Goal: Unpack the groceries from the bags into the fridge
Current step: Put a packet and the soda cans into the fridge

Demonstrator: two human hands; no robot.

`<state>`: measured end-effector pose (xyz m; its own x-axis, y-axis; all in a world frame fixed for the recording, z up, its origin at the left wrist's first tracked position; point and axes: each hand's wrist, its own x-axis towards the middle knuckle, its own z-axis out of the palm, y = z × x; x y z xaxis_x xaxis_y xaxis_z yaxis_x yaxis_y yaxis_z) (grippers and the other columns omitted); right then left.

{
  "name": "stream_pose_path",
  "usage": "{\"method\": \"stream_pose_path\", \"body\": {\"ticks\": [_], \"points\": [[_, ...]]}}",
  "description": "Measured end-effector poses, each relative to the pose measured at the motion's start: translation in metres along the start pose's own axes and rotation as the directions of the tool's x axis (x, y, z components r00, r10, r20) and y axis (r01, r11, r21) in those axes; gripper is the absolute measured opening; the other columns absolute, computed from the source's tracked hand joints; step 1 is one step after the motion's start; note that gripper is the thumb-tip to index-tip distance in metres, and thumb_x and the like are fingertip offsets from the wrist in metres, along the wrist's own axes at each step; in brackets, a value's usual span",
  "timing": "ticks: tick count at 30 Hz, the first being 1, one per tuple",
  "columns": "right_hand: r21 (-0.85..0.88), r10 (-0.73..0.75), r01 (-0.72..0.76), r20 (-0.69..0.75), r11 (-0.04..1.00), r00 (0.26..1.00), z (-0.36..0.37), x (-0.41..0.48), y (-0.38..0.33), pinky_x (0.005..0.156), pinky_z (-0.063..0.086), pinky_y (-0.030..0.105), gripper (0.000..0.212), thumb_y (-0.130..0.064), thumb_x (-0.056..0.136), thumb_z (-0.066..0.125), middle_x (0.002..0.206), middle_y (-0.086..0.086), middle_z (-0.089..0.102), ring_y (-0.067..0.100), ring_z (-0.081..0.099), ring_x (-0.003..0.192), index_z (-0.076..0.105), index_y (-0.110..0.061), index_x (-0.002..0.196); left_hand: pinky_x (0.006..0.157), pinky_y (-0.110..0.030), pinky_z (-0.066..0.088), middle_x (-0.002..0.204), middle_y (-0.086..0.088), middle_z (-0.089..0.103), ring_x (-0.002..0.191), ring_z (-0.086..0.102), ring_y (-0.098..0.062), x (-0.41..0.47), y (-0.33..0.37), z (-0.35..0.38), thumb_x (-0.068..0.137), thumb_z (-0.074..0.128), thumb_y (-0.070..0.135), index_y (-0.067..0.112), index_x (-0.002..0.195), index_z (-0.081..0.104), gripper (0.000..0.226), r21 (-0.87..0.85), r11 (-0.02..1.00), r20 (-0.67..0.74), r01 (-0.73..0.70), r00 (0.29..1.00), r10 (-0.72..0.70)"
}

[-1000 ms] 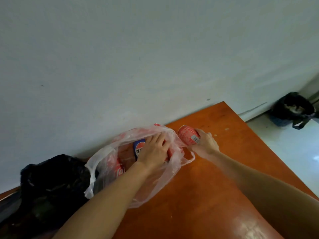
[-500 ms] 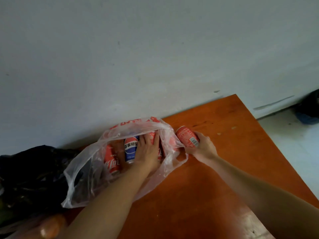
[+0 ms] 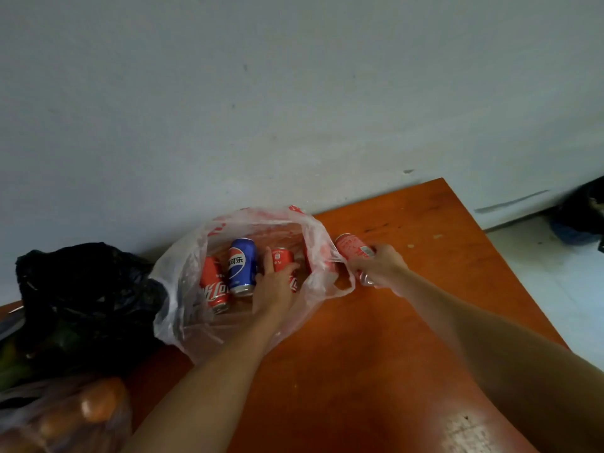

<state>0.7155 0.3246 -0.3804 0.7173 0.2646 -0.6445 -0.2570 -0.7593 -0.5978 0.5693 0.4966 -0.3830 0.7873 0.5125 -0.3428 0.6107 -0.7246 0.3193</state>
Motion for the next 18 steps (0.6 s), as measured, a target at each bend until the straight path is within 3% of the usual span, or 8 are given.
{"method": "stream_pose_path", "body": {"ticks": [3, 6, 8, 11, 14, 18], "points": [[0.083, -0.036, 0.038, -0.031, 0.996, 0.999, 0.0, -0.02, 0.003, 0.054, 0.056, 0.03, 0.06, -0.042, 0.073, 0.075, 0.097, 0.009, 0.066, 0.021, 0.07, 0.073, 0.051, -0.014, 0.12, 0.099, -0.043, 0.043, 0.157, -0.002, 0.015, 0.124, 0.049, -0.032, -0.015, -0.005, -0.017, 0.087, 0.063, 0.047, 0.037, 0.128, 0.055, 0.043, -0.062, 0.997, 0.0, -0.038, 0.999, 0.038], [0.261, -0.019, 0.042, -0.09, 0.965, 0.996, -0.002, -0.049, 0.002, 0.05, 0.052, 0.028, 0.052, -0.039, 0.08, 0.071, 0.093, 0.012, 0.068, 0.02, 0.066, 0.066, 0.055, -0.007, 0.118, 0.089, -0.03, 0.044, 0.132, -0.002, 0.049, 0.11, 0.056, -0.024, -0.041, -0.012, -0.042, 0.082, 0.063, 0.057, 0.027, 0.12, 0.062, 0.049, -0.168, 0.976, -0.077, -0.138, 0.989, 0.127], [0.367, 0.009, 0.043, -0.139, 0.929, 0.99, -0.005, -0.071, -0.004, 0.046, 0.049, 0.026, 0.054, -0.04, 0.084, 0.069, 0.093, 0.013, 0.066, 0.021, 0.065, 0.069, 0.056, -0.003, 0.121, 0.078, -0.026, 0.044, 0.114, 0.001, 0.058, 0.096, 0.06, -0.019, -0.061, -0.015, -0.061, 0.077, 0.066, 0.06, 0.026, 0.117, 0.058, 0.053, -0.181, 0.969, -0.099, -0.166, 0.984, 0.15], [0.491, 0.038, 0.065, -0.196, 0.869, 0.98, -0.009, -0.114, -0.015, 0.05, 0.052, 0.028, 0.06, -0.046, 0.084, 0.068, 0.093, 0.012, 0.062, 0.022, 0.065, 0.077, 0.054, -0.003, 0.121, 0.072, -0.031, 0.051, 0.108, 0.005, 0.062, 0.088, 0.062, -0.017, -0.094, -0.021, -0.092, 0.067, 0.065, 0.068, 0.03, 0.117, 0.053, 0.064, -0.047, 0.978, -0.087, -0.203, 0.976, 0.198], [0.557, 0.048, 0.099, -0.244, 0.825, 0.969, -0.013, -0.157, -0.018, 0.073, 0.058, 0.036, 0.062, -0.048, 0.081, 0.072, 0.091, 0.008, 0.06, 0.023, 0.064, 0.083, 0.055, -0.007, 0.124, 0.083, -0.032, 0.049, 0.122, -0.001, 0.056, 0.102, 0.06, -0.021, -0.12, -0.021, -0.12, 0.07, 0.066, 0.062, 0.026, 0.124, 0.056, 0.066, 0.048, 0.954, -0.092, -0.296, 0.95, 0.3], [0.639, -0.014, 0.222, -0.313, 0.736, 0.95, -0.025, -0.228, -0.011, 0.078, 0.059, 0.04, 0.063, -0.037, 0.081, 0.074, 0.101, 0.01, 0.063, 0.025, 0.067, 0.085, 0.051, -0.007, 0.13, 0.092, -0.034, 0.045, 0.134, 0.0, 0.05, 0.115, 0.053, -0.023, -0.163, -0.007, -0.156, 0.075, 0.063, 0.06, 0.034, 0.125, 0.058, 0.056, 0.106, 0.889, -0.134, -0.445, 0.88, 0.456]]}}
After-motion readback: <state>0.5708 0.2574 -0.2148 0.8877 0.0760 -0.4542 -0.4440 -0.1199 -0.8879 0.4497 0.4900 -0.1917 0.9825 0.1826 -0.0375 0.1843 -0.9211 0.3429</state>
